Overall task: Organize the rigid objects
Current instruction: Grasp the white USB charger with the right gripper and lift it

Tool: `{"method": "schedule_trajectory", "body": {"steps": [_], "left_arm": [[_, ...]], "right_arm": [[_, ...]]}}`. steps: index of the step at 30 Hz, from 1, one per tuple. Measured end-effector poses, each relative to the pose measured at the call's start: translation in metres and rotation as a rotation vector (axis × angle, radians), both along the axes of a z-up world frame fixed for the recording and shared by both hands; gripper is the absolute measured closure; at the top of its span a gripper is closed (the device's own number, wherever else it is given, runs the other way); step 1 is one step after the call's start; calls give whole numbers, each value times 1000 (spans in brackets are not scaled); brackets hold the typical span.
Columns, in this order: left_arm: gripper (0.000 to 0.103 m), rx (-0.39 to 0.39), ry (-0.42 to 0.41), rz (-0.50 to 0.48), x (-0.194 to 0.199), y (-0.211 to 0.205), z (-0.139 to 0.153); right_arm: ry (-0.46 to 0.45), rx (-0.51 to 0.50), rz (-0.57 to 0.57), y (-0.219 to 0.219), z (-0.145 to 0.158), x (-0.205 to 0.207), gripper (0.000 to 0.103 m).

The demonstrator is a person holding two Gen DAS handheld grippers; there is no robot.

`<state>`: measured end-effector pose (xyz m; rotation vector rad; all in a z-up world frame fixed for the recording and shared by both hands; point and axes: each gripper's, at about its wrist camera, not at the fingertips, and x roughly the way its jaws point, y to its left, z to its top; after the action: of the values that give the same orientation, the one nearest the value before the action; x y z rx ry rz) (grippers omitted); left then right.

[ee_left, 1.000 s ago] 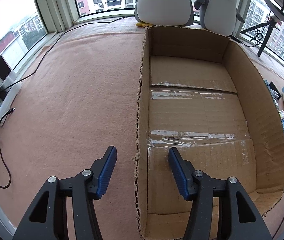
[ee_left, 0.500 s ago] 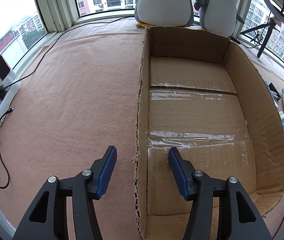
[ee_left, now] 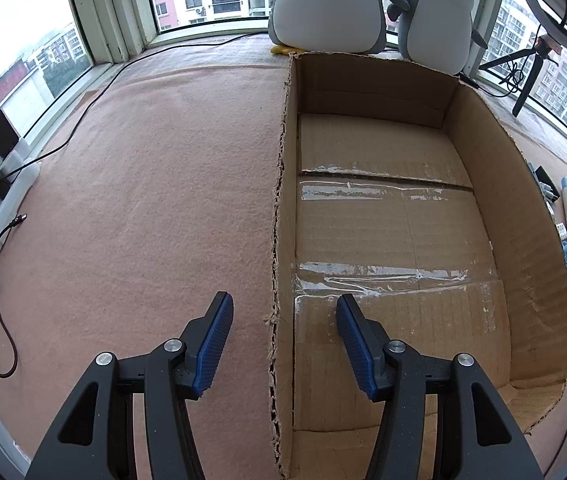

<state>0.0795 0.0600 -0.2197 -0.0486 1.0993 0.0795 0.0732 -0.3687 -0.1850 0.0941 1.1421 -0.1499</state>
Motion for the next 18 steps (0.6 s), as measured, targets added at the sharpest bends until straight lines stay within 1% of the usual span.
{"method": "schedule_trajectory", "body": {"steps": [4,9,14,18], "left_arm": [[45,-4,3,0,0,1,-1],[45,-2,3,-2,1,0,-1],[45,-2,1,-6,1,0,-1],[45,3,-2,-7,0,-1,-1]], "right_arm": [[-49,14,43,17,21,-2,71],[-105,40,132,54,47,-1,71],[-151,83,256,104,72,1,71],[-169,103,361,146,82,3,71]]}}
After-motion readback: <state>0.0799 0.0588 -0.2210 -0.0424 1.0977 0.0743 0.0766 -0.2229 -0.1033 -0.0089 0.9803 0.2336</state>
